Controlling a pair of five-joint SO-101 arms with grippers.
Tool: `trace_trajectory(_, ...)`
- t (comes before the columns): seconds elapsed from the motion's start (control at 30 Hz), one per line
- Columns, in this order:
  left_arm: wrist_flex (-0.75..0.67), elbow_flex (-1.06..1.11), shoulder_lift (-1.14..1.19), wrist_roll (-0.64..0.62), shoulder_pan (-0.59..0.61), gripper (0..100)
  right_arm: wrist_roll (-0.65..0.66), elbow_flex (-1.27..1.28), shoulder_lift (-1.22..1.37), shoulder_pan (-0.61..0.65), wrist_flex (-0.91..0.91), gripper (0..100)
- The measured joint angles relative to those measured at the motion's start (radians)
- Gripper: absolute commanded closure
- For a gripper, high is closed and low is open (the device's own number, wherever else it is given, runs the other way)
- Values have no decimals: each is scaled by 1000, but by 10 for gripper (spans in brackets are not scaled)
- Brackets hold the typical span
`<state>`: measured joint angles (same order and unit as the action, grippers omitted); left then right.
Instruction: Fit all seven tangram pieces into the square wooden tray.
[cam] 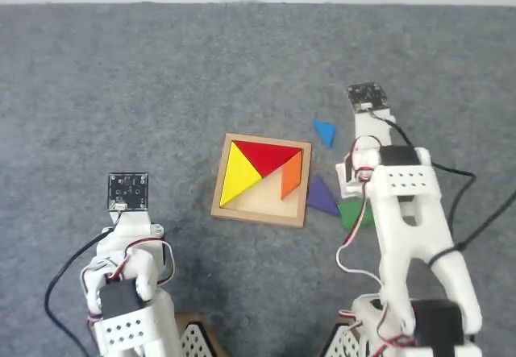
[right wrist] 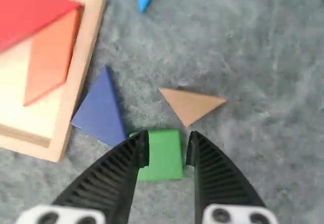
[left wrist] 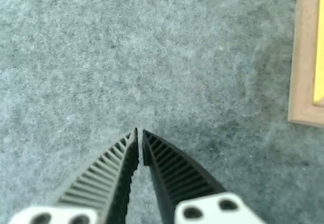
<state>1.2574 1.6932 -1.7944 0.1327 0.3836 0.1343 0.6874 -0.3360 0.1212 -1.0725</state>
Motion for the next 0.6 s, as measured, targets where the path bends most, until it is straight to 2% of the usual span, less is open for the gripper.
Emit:
trace_trajectory(0.3,0,0,0,0,0,985,-8,0,150,5,60,868)
trace_trajectory(0.6,0,0,0,0,0,985,-17,0,161,2,115,868)
